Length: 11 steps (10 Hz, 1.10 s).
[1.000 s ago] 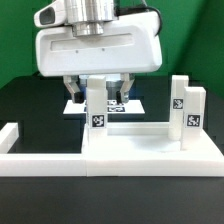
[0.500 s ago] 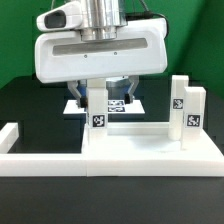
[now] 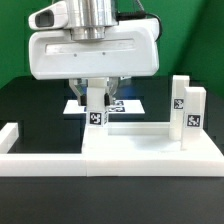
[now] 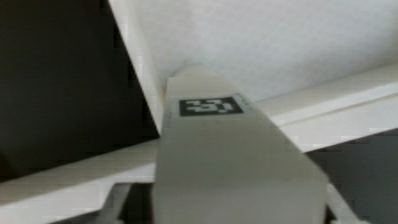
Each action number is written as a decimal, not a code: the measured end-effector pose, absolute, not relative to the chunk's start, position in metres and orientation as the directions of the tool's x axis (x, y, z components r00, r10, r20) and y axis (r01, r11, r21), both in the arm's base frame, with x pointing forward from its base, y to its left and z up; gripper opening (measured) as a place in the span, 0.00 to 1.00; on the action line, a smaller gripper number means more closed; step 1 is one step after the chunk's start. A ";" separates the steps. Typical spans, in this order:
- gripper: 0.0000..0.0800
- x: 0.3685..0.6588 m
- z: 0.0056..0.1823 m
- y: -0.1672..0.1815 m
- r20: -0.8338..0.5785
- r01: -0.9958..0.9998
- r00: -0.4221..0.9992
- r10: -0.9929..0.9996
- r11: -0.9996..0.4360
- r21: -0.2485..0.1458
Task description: Assemble desk
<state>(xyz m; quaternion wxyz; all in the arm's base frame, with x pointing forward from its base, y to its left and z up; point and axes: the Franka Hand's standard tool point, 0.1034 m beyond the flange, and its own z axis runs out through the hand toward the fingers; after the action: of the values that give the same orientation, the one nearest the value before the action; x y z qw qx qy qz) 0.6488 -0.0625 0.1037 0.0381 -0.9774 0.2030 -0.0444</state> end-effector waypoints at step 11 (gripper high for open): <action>0.37 0.643 0.101 -0.084 -0.151 -0.995 -0.058 -0.987 0.069 -0.069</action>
Offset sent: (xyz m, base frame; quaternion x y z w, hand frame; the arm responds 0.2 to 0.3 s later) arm 0.0024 0.0051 0.0055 -0.0040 -0.1409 0.5728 0.8075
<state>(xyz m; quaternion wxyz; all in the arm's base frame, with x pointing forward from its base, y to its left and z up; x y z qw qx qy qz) 0.6431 -0.0840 0.1013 0.0790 -0.6817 0.7269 0.0264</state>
